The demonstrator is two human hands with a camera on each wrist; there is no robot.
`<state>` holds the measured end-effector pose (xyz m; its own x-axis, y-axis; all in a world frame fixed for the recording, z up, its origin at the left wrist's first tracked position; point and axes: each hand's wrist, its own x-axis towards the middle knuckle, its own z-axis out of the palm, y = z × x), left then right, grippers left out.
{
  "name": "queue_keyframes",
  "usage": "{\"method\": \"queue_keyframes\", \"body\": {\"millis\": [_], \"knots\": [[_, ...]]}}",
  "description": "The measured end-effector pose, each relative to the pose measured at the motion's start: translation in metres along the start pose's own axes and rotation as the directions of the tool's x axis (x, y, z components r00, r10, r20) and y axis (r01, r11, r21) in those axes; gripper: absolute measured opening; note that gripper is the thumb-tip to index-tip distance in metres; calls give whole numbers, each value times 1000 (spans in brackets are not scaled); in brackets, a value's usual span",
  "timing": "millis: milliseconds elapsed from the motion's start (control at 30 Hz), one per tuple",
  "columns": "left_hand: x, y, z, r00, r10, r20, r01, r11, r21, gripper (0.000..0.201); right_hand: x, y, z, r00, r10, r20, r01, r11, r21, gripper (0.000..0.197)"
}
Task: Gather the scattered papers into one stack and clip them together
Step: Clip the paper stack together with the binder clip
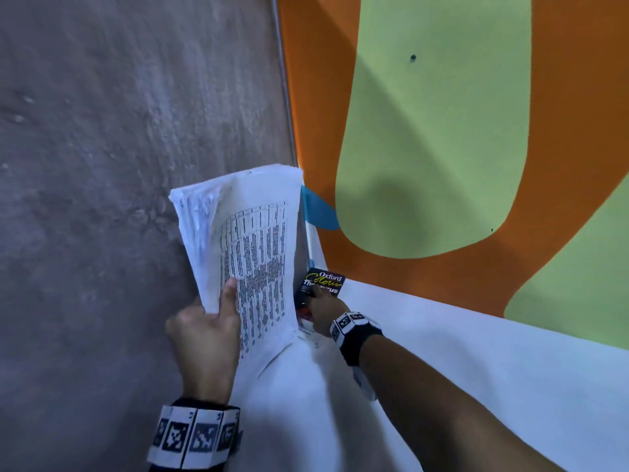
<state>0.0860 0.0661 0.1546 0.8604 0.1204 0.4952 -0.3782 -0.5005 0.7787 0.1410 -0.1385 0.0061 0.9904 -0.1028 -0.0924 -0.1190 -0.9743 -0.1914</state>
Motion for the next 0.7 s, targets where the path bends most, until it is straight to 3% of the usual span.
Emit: {"method": "queue_keyframes", "body": {"millis": [200,267,333,400,467,533,600,700], "knots": [[0,-19,3,998,-62,26,62,998,-17,57,-2,-3,19,973,29,-229,-14,998,68,26],[-1,-24,6,996,-73,48,73,997,-10,60,-7,2,19,939,103,-327,-39,980,196,20],[-2,-27,8,994,-80,72,82,996,-22,61,-18,12,20,869,256,-424,-60,904,423,14],[-3,-30,13,992,-84,99,88,996,-35,65,-40,28,17,755,469,-459,-59,745,664,14],[-8,-29,21,985,-100,140,106,993,-42,67,-71,51,14,655,635,-410,-42,572,819,18],[-14,-24,36,973,-130,190,141,989,-48,65,-105,77,9,603,741,-296,-41,399,916,20],[-23,-12,52,960,-146,240,166,984,-64,64,-140,96,-2,612,779,-135,57,127,990,23],[-37,6,81,944,-122,308,165,980,-116,65,-191,112,-27,711,700,65,219,-309,926,22]]}}
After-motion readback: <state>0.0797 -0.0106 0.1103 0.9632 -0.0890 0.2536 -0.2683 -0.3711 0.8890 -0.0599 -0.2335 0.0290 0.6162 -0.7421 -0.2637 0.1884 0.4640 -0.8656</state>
